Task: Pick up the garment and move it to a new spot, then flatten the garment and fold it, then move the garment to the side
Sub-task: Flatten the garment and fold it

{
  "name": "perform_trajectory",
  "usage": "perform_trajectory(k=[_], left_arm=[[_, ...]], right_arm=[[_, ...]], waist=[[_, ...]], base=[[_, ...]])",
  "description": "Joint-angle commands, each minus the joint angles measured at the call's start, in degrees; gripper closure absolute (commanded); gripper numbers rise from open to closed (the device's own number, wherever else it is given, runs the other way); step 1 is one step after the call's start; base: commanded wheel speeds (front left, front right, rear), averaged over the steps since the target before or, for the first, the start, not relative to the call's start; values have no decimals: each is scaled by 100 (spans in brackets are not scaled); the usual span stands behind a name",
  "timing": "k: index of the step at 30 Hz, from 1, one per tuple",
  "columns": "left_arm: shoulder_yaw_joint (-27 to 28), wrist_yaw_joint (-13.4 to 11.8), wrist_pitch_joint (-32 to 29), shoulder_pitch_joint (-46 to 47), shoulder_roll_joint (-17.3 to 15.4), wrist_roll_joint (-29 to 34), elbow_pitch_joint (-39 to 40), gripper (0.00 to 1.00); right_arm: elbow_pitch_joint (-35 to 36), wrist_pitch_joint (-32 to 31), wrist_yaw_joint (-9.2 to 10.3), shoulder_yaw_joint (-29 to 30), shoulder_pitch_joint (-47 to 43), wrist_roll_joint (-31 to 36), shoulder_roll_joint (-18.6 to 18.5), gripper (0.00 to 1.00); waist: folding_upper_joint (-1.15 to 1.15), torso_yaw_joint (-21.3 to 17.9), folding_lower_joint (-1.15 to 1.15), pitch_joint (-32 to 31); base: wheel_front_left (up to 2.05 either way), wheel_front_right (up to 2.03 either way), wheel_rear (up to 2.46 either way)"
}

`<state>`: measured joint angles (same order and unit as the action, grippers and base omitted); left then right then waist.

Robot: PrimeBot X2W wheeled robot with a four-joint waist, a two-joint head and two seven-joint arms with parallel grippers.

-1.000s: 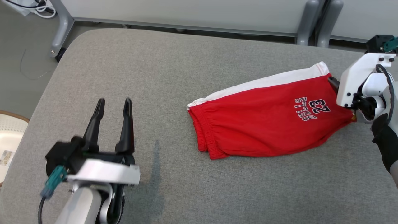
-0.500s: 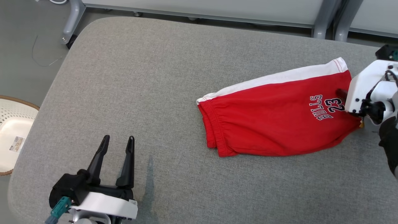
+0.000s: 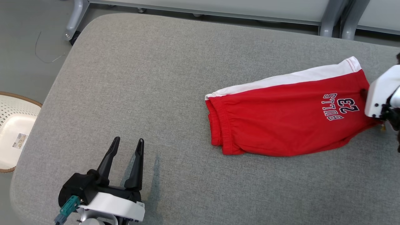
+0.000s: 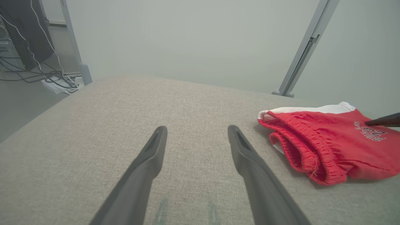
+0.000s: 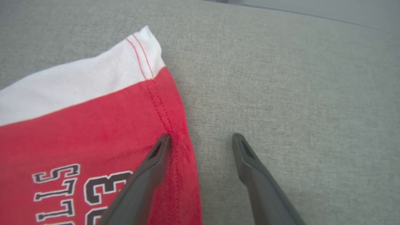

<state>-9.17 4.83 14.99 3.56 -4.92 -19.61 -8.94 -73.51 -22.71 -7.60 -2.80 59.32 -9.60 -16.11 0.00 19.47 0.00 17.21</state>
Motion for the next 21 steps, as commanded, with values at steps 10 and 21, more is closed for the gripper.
perform_trajectory(k=[10,21], left_arm=[[102,74,23,116,51,67,-83,0],[67,126,24,157,97,56,-240,0]], right_arm=[[-107,-199,1,777,-320,636,577,24],[-2,-117,-2,1050,-288,913,681,100]], waist=[[0,-13,0,63],[0,-36,0,-30]], base=[[0,0,0],[0,0,0]])
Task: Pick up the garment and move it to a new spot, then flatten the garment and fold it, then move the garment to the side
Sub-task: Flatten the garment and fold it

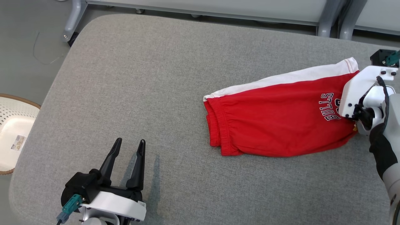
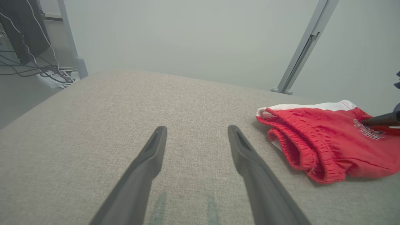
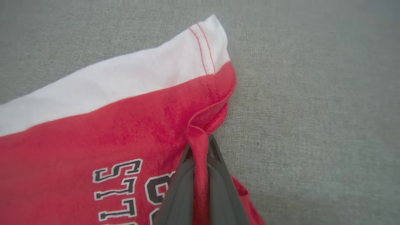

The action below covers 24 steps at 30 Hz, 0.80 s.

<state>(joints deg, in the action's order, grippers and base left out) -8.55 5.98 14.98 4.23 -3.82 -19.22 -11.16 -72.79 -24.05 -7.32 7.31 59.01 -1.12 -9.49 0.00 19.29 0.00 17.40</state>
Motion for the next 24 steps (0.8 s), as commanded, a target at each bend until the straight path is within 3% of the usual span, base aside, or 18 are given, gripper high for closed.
perform_trajectory(k=[1,9,19,21,24], left_arm=[[4,15,25,79,-8,21,-27,0],[28,40,25,-137,-28,17,-75,0],[46,-18,24,-295,-13,-40,-104,0],[22,-18,24,-348,-10,-45,-115,0],[0,-16,24,-378,-11,-53,-128,0]], right_arm=[[-29,99,-22,79,-249,94,-46,100],[351,641,-17,320,-520,370,-339,100],[1023,681,-17,696,-1150,1034,-712,100],[1409,613,-18,786,-1344,1405,-623,100],[1687,544,-19,624,-1422,1420,-192,100]], waist=[[0,-28,0,-97],[0,-289,0,-588],[0,-538,0,-971],[0,-548,0,-1031],[0,-547,0,-1088]], base=[[0,0,0],[0,0,0],[0,0,0],[0,0,0],[0,0,0]])
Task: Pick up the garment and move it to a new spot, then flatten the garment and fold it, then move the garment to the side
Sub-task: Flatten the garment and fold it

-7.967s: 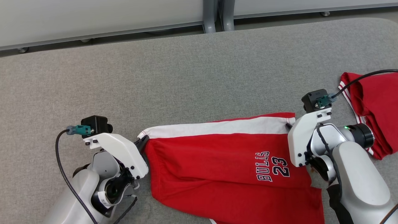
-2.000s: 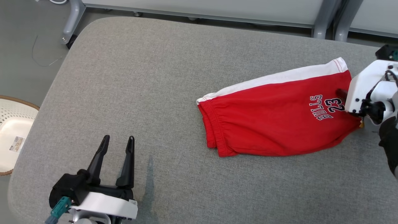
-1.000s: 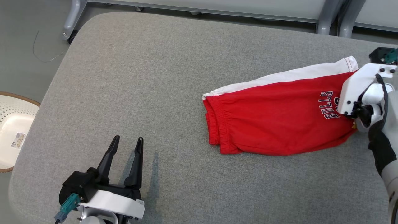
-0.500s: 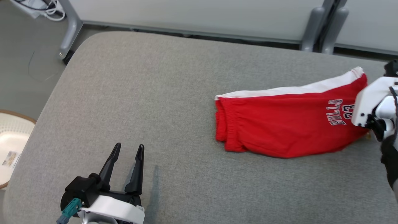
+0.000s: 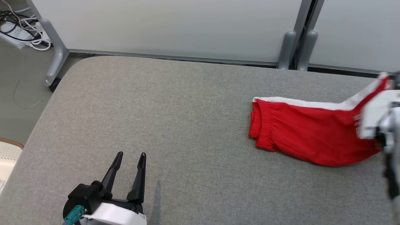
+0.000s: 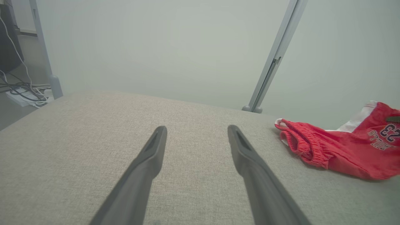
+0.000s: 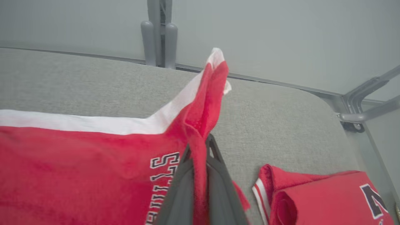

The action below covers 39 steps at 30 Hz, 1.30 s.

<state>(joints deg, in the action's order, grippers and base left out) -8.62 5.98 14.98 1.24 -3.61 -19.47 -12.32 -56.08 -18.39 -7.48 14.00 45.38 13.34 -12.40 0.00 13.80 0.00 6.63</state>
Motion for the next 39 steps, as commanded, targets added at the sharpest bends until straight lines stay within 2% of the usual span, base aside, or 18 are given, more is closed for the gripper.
perform_trajectory(k=[1,5,9,22,26,27,28,30,31,33,35,39], left_arm=[[0,-15,24,-80,-31,-35,-16,0],[-13,-8,24,-78,-20,-76,-33,0],[-50,6,24,-133,-11,-95,-74,0],[-114,10,24,-128,-6,-145,-128,0],[-147,26,24,-103,0,-138,-135,0],[-155,29,24,-92,4,-143,-140,0],[-161,31,24,-90,6,-144,-143,0],[-164,33,25,-90,8,-141,-153,0],[-158,27,24,-115,9,-125,-165,0],[-138,14,24,-158,-9,-107,-166,0],[-106,-8,24,-188,-30,-91,-137,0],[-63,-33,24,-225,-49,-65,-58,0]], right_arm=[[77,-42,-3,-165,-79,-58,194,100],[214,-236,-2,-850,-150,-325,555,100],[328,-438,-2,-1357,-117,-684,746,100],[416,-736,-2,-1879,-156,-1599,932,100],[342,-764,-2,-2219,-178,-2115,932,100],[322,-707,-2,-2331,-184,-2307,933,76],[333,-672,-2,-2387,-197,-2454,935,0],[418,-605,-2,-2459,-218,-2962,933,0],[574,-618,-2,-2585,-235,-3572,938,0],[801,-499,-2,-2633,-199,-4040,926,0],[939,-318,-2,-2515,-143,-4066,917,0],[948,-8,-2,-2059,-247,-3526,504,0]], waist=[[0,5,0,-27],[0,21,0,-78],[0,56,0,-79],[0,397,0,-65],[0,463,0,-29],[0,473,0,-24],[0,475,0,-23],[0,470,0,-37],[0,445,0,-76],[0,399,0,-126],[0,342,0,-175],[0,267,0,-234]], base=[[0,0,0],[0,0,0],[0,0,0],[0,0,0],[0,0,0],[0,0,0],[0,0,0],[0,0,0],[0,0,0],[0,0,0],[0,0,0],[0,0,0]])
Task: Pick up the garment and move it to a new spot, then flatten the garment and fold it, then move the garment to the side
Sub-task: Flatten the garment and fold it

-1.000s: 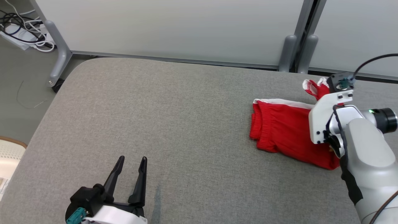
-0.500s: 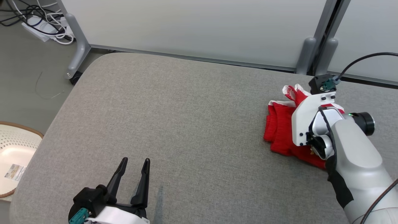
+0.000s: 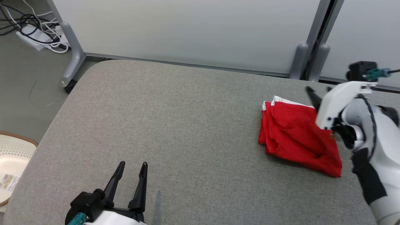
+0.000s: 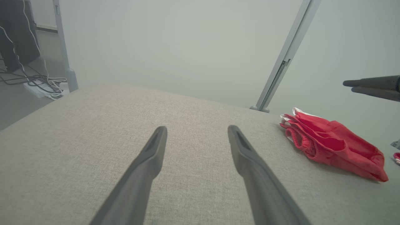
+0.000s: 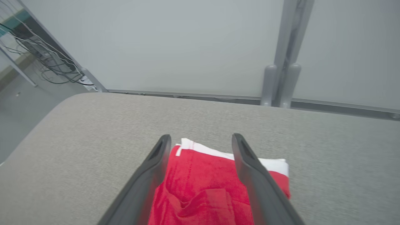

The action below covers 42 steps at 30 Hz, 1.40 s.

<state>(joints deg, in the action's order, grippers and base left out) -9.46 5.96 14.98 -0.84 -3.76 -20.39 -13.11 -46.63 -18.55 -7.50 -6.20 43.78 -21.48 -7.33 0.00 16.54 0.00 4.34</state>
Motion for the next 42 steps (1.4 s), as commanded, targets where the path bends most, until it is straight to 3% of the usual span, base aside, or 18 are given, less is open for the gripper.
perform_trajectory(k=[1,2,3,4,5,8,10,17,27,33,37,42], left_arm=[[28,-31,24,-29,-35,25,32,0],[29,-29,24,-35,-39,28,45,0],[36,-28,24,-32,-41,28,63,0],[37,-26,24,-15,-38,29,81,0],[40,-23,24,6,-39,30,91,0],[62,-16,24,86,-41,35,110,0],[86,-15,24,130,-42,45,116,0],[173,-42,24,139,-85,69,106,0],[189,-54,25,40,-85,45,108,0],[166,-57,25,59,-80,35,99,0],[157,-68,24,45,-84,30,78,0],[180,-96,25,-47,-97,32,85,0]], right_arm=[[-49,65,1,45,-152,195,-130,0],[-106,111,-1,139,-206,421,-238,0],[-173,140,-1,246,-254,617,-312,15],[-213,180,-1,334,-306,797,-347,62],[-252,194,-2,398,-348,946,-374,100],[-371,177,1,427,-516,1351,-433,100],[-415,107,1,408,-594,1410,-282,100],[-249,-289,0,-126,-854,1113,37,100],[1294,-1038,-1,-1758,-1664,183,150,100],[2189,-1241,0,-2226,-2043,-253,109,100],[2753,-1231,0,-2052,-2261,-357,15,100],[3342,-889,0,-1065,-2558,137,-20,100]], waist=[[0,-18,0,-3],[0,-27,0,9],[0,-37,0,36],[0,-41,0,65],[0,-46,0,102],[0,-56,0,208],[0,-65,0,257],[0,-50,0,266],[0,-88,0,184],[0,-104,0,156],[0,-106,0,104],[0,-126,0,-50]], base=[[0,0,0],[0,0,0],[0,0,0],[0,0,0],[0,0,0],[0,0,0],[0,0,0],[0,0,0],[0,0,0],[0,0,0],[0,0,0],[0,0,0]])
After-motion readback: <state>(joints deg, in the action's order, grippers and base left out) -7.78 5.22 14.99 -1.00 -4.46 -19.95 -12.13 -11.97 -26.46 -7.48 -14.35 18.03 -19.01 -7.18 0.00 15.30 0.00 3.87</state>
